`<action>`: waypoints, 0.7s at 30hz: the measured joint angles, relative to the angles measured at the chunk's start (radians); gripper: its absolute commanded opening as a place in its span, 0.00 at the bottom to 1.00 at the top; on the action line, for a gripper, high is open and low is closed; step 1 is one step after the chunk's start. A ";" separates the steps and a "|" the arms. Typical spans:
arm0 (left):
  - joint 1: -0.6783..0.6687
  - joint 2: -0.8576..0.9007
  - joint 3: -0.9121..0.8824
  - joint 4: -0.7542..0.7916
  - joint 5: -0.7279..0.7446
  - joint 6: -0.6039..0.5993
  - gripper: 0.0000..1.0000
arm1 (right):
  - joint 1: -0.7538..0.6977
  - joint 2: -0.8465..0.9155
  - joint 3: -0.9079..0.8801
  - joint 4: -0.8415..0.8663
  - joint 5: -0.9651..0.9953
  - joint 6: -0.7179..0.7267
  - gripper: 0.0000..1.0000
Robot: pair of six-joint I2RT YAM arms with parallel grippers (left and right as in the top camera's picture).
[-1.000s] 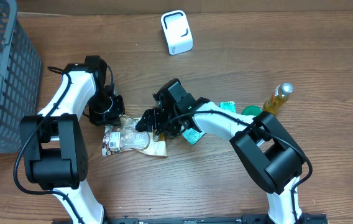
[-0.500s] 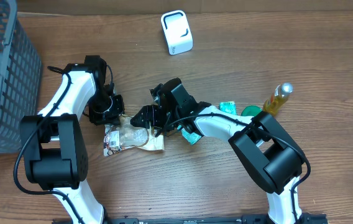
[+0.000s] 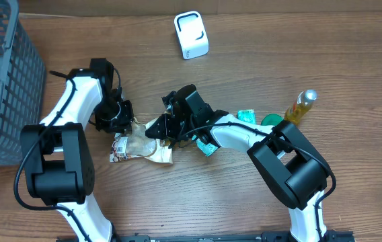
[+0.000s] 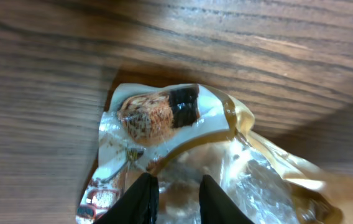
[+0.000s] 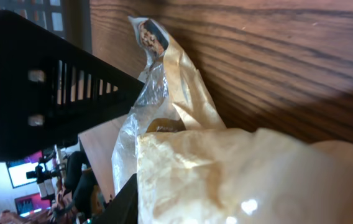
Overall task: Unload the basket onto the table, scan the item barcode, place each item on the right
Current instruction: 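Grasp the top of the mushroom bag with the right gripper, then release the bag from the left gripper and lift it with the right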
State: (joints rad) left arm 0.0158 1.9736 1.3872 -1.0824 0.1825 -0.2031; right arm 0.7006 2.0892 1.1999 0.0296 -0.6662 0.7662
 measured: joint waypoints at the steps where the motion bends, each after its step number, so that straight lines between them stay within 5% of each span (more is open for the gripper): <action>1: 0.008 0.000 0.014 -0.016 0.005 0.000 0.28 | 0.000 0.000 0.000 0.001 -0.004 -0.001 0.20; 8: 0.083 0.000 0.243 -0.115 0.034 0.000 0.30 | -0.035 0.001 -0.001 0.049 -0.152 -0.002 0.04; 17: 0.156 0.000 0.374 -0.093 0.019 0.000 0.44 | -0.177 0.000 -0.001 0.113 -0.488 -0.033 0.04; 18: 0.157 0.000 0.374 -0.092 0.006 0.000 0.47 | -0.190 -0.002 -0.001 0.111 -0.526 -0.038 0.04; 21: 0.162 0.000 0.374 -0.088 -0.038 0.000 0.75 | -0.212 -0.025 -0.002 0.108 -0.615 -0.064 0.04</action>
State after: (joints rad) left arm 0.1776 1.9732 1.7615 -1.1702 0.1448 -0.2028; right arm 0.4885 2.0640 1.1984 0.1375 -1.2808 0.7025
